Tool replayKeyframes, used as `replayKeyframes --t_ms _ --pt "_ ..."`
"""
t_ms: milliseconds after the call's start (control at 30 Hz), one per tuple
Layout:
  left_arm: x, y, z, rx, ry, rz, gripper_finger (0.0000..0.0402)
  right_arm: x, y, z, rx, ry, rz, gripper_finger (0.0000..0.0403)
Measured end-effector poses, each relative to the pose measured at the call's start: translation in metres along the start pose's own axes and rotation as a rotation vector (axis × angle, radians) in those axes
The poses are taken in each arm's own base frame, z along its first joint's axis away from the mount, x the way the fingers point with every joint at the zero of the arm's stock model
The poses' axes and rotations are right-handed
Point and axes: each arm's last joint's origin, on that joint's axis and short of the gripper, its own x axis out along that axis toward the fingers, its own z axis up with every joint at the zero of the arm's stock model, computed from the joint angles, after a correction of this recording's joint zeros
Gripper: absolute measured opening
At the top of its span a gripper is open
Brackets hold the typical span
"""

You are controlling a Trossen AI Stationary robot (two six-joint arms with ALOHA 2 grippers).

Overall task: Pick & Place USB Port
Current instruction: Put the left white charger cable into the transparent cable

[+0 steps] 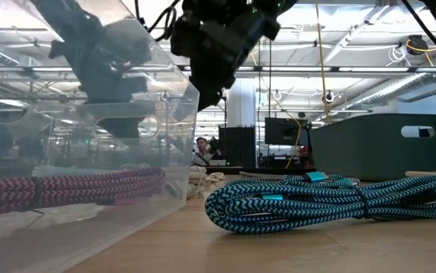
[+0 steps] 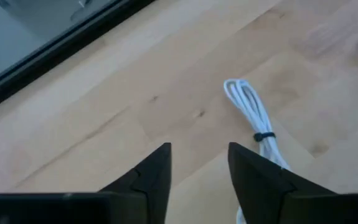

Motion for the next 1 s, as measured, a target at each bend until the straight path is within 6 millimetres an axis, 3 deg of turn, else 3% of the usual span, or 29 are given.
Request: replayKeyframes --t_ms 233,367,500,600,733,1000 --pt "0.024 0.001 0.007 -0.021 0.041 -0.065 0.0227 -0.022 0.062 -0.002 -0.059 0.038 -0.087 0.0114" --pt "0.03 0.001 0.011 -0.017 0.042 -0.12 0.0252 -0.057 0.099 -0.011 -0.078 0.007 -0.284 0.0114" --pt "0.031 -0.002 0.013 -0.011 0.036 -0.19 0.0259 -0.095 0.12 -0.032 -0.029 -0.12 -0.558 0.0114" --pt "0.032 -0.002 0.012 -0.005 0.059 -0.215 0.0259 -0.117 0.124 -0.057 0.025 -0.206 -0.727 0.0118" --pt "0.03 -0.006 0.009 0.001 0.085 -0.264 0.026 -0.133 0.117 -0.094 0.129 -0.293 -0.822 0.0132" --pt "0.027 -0.013 0.003 0.029 0.1 -0.272 0.026 -0.14 0.103 -0.147 0.273 -0.501 -0.687 0.014"
